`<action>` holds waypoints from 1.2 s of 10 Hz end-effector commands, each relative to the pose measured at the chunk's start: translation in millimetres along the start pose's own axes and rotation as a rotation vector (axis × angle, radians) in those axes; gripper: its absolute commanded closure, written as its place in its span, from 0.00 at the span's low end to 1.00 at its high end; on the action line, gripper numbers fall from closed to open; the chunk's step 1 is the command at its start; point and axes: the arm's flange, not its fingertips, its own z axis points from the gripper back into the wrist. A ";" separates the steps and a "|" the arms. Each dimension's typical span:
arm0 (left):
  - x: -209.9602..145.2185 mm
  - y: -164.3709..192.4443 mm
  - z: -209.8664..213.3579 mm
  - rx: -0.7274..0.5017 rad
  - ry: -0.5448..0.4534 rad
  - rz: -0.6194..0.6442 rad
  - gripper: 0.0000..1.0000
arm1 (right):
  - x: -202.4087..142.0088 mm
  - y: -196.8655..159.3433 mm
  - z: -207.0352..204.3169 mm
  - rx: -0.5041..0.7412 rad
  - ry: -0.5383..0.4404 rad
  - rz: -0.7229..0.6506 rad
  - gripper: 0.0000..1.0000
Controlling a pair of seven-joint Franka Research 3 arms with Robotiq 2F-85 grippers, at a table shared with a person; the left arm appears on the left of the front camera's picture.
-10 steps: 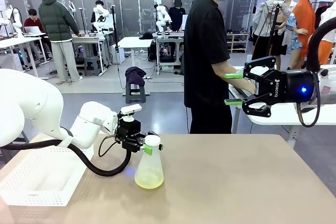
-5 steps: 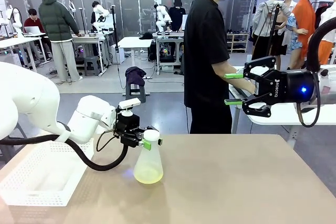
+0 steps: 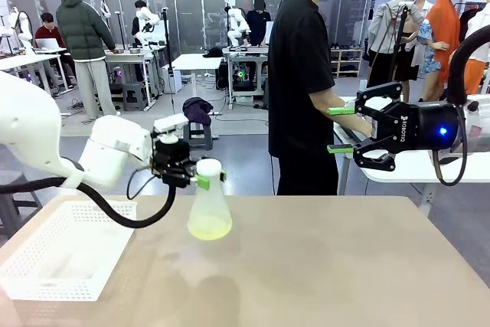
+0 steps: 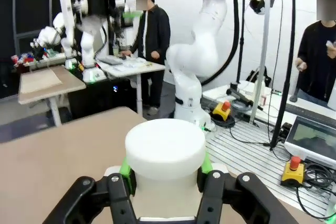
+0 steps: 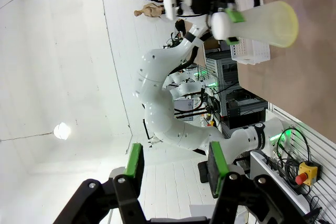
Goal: Prepare the solutions needed for the experiment.
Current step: When the human places the Big flask in the center of the table, pick up the Big flask and place it in the left Organizing basket.
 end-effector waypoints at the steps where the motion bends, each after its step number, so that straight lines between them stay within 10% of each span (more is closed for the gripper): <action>1: 34.5 -26.8 17.0 0.056 -0.049 -0.078 1.00 | -0.4 1.1 -0.4 0.008 0.001 0.002 0.37; 7: 98.0 -137.2 178.7 0.524 0.019 -0.264 1.00 | -0.4 1.1 -0.4 0.008 0.001 0.002 0.37; 12: 52.1 -241.3 258.4 0.802 0.017 -0.223 1.00 | -0.4 1.1 -0.4 0.008 0.001 0.002 0.37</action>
